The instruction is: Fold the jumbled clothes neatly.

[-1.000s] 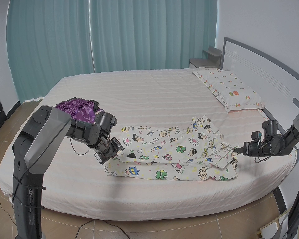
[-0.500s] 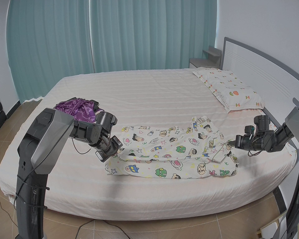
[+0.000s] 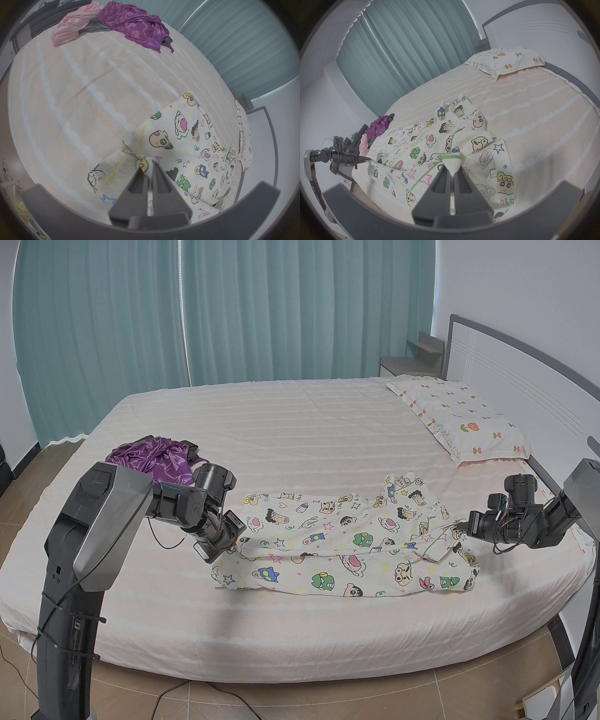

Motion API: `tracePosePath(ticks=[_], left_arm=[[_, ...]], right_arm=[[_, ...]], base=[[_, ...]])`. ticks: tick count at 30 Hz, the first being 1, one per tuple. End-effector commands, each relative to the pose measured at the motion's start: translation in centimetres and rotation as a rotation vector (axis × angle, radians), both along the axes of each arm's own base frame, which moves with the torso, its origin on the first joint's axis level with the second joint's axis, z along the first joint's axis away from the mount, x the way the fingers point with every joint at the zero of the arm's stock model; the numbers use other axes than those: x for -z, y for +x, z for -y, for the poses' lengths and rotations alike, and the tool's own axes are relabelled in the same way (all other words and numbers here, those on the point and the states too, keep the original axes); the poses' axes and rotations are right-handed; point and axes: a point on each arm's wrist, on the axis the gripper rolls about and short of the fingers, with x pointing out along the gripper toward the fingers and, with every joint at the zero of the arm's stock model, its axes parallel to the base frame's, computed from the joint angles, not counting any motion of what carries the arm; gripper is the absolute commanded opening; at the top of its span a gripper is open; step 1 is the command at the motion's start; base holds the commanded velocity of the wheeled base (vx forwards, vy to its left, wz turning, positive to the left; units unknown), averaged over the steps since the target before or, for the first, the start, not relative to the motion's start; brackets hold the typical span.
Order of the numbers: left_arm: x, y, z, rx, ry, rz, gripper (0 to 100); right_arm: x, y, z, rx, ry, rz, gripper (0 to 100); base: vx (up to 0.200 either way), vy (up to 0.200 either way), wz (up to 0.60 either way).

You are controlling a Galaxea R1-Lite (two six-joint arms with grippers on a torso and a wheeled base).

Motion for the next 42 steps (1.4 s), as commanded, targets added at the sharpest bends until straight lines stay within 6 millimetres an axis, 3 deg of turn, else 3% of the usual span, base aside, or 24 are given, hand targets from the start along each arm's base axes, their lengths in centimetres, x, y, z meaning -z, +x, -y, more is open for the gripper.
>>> tracePosePath(ticks=[1,12,15,22,23,25,28,33,42], left_arm=[[0.8,0.4,0.1,-0.002,0.001,-0.007,100],[0.5,0.8,-1.3,-0.067,-0.017,-0.004,100],[-0.9,0.4,-2.7,-0.094,-0.029,-0.009,100],[-4.3,-3.0,-3.9,-0.053,-0.098,-0.033,100],[-5.1,-4.4,-4.1,-0.028,-0.133,-0.046,100],[-5.4,-5.0,-4.1,-0.02,-0.147,-0.048,100],[-5.9,-8.3,-4.0,-0.013,-0.237,-0.011,100],[-6.7,-11.2,-3.5,0.022,-0.402,0.046,100],[-5.6,-12.5,-2.6,0.047,-0.425,0.032,100]], right_arm=[[0.6,0.1,0.0,0.0,0.001,-0.014,100],[1.0,-1.0,0.2,0.041,0.054,-0.061,100],[0.3,-2.3,0.1,0.092,0.123,-0.054,100],[-1.0,-4.6,-0.4,0.314,0.255,0.015,100],[-1.2,-5.3,-0.6,0.359,0.283,0.012,100],[-1.3,-5.6,-0.7,0.37,0.295,0.007,100],[-0.9,-7.1,-1.2,0.419,0.374,-0.054,100],[-0.7,-7.6,-1.9,0.427,0.402,-0.084,100],[-0.6,-8.7,-2.9,0.402,0.392,-0.11,100]], base=[[0.0,0.0,0.0],[0.0,0.0,0.0],[0.0,0.0,0.0],[0.0,0.0,0.0],[0.0,0.0,0.0],[0.0,0.0,0.0],[0.0,0.0,0.0],[0.12,0.0,0.0],[0.2,0.0,0.0]])
